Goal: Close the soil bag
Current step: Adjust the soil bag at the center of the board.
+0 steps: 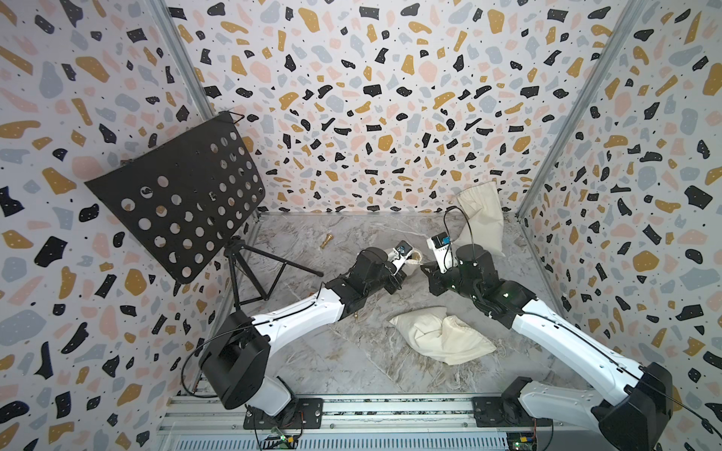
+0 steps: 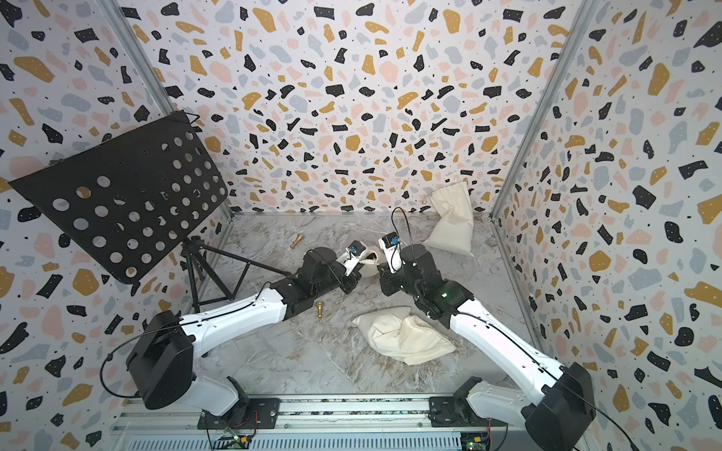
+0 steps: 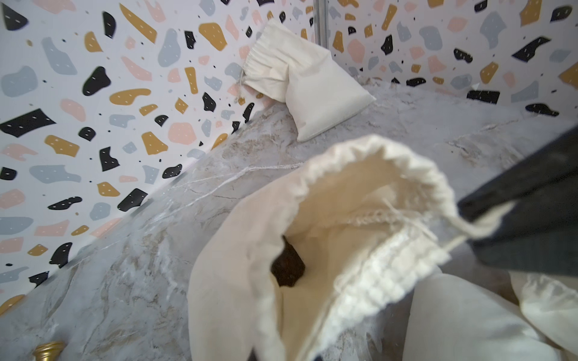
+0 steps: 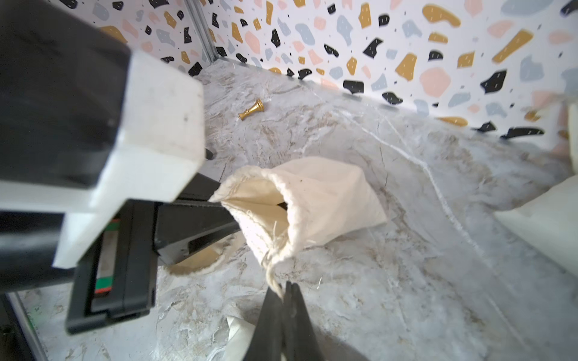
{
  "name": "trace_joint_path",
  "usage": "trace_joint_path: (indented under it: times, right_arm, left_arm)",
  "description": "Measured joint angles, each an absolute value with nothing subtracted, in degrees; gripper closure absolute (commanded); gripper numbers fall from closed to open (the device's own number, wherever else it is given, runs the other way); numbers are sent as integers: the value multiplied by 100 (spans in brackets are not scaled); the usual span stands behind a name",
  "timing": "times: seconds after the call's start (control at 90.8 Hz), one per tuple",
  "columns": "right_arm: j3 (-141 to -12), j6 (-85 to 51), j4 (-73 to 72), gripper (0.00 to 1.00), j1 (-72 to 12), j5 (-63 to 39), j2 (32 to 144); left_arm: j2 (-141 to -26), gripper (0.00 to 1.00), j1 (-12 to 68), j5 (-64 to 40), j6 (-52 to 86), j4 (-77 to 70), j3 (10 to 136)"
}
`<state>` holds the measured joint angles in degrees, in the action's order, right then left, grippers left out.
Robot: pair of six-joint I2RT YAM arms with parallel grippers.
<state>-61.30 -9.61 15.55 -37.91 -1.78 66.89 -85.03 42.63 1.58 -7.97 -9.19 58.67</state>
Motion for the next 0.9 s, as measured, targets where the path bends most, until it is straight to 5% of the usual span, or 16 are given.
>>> trace_joint_path:
  times: [0.242, 0.573, 0.903]
  right_arm:
    - [-8619, -244, 2526, 100, -3710, -204, 7714]
    - [-10707, 172, 3459, 100, -3647, -814, 9181]
    - [-10818, 248, 3736, 100, -3776, -1199, 9198]
  left_arm:
    - [-8121, 73, 3452, 696, -499, -272, 6484]
    - [-7308, 21, 3041, 937, -473, 5, 6259]
    - [-6978, 20, 3114, -834, -419, -880, 5986]
